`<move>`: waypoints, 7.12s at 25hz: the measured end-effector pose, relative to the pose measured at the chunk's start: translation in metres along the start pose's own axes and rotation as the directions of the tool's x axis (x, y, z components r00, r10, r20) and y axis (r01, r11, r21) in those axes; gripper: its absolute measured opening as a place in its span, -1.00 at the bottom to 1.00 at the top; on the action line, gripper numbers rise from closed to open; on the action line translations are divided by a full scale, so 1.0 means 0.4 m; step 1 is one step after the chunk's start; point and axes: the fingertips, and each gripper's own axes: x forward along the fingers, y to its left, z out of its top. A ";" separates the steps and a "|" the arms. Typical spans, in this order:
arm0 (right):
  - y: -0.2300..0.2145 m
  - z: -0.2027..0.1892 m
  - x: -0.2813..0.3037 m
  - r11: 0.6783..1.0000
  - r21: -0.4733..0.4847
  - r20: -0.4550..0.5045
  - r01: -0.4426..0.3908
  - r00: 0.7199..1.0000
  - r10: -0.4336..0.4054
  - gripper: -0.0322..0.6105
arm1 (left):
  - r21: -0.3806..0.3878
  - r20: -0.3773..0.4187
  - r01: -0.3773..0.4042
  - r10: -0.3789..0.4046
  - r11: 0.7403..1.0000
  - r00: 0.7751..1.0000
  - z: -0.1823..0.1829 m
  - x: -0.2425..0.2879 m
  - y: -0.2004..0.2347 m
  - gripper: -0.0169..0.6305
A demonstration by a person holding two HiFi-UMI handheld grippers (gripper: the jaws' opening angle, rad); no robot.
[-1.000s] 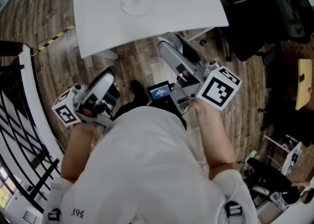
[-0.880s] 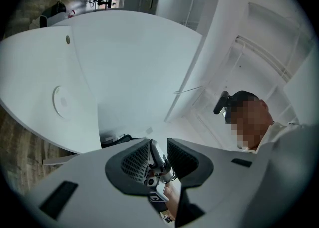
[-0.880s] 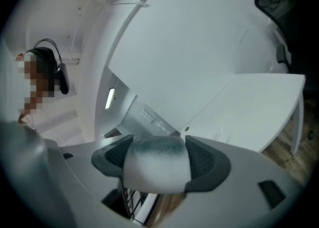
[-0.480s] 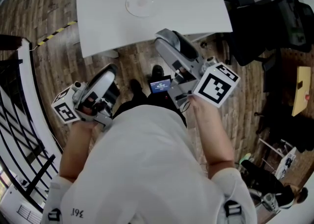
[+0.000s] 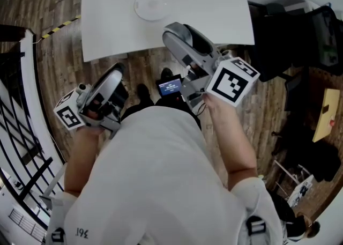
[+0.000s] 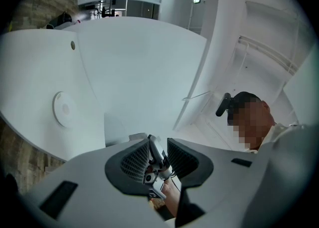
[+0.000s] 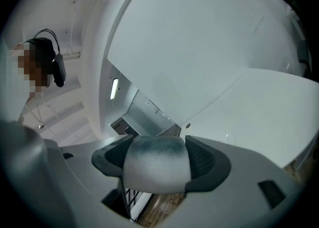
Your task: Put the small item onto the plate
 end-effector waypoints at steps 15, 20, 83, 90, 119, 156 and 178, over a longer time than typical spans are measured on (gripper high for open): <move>-0.164 0.035 0.069 1.000 -0.010 -0.136 0.002 0.991 -0.003 0.09 | -0.001 0.039 -0.093 0.093 0.996 0.995 0.015 0.123 0.124 -0.61; -0.224 0.005 0.119 0.999 -0.029 -0.193 0.024 0.981 -0.030 0.09 | -0.001 0.038 -0.133 0.133 0.991 0.990 0.026 0.131 0.177 -0.61; -0.671 -0.256 0.552 0.674 -0.738 -0.462 0.032 0.704 -0.540 0.09 | -0.119 -0.046 -0.463 0.461 0.878 0.886 0.019 0.009 0.536 -0.61; -0.675 -0.257 0.546 0.687 -0.726 -0.475 0.033 0.699 -0.535 0.09 | -0.118 -0.057 -0.470 0.466 0.875 0.883 0.012 0.009 0.536 -0.61; -0.622 -0.228 0.501 0.737 -0.672 -0.478 0.069 0.720 -0.503 0.09 | -0.095 -0.015 -0.414 0.414 0.905 0.910 0.027 0.021 0.486 -0.61; -0.302 -0.051 0.297 0.819 -0.548 -0.263 0.169 0.895 -0.360 -0.89 | 0.045 0.068 -0.183 0.180 0.982 0.981 0.093 0.053 0.186 -0.61; -0.023 0.026 0.144 0.891 -0.444 -0.114 0.090 0.981 -0.156 -0.89 | 0.066 0.080 -0.090 0.085 0.994 0.993 0.089 0.021 0.027 -0.61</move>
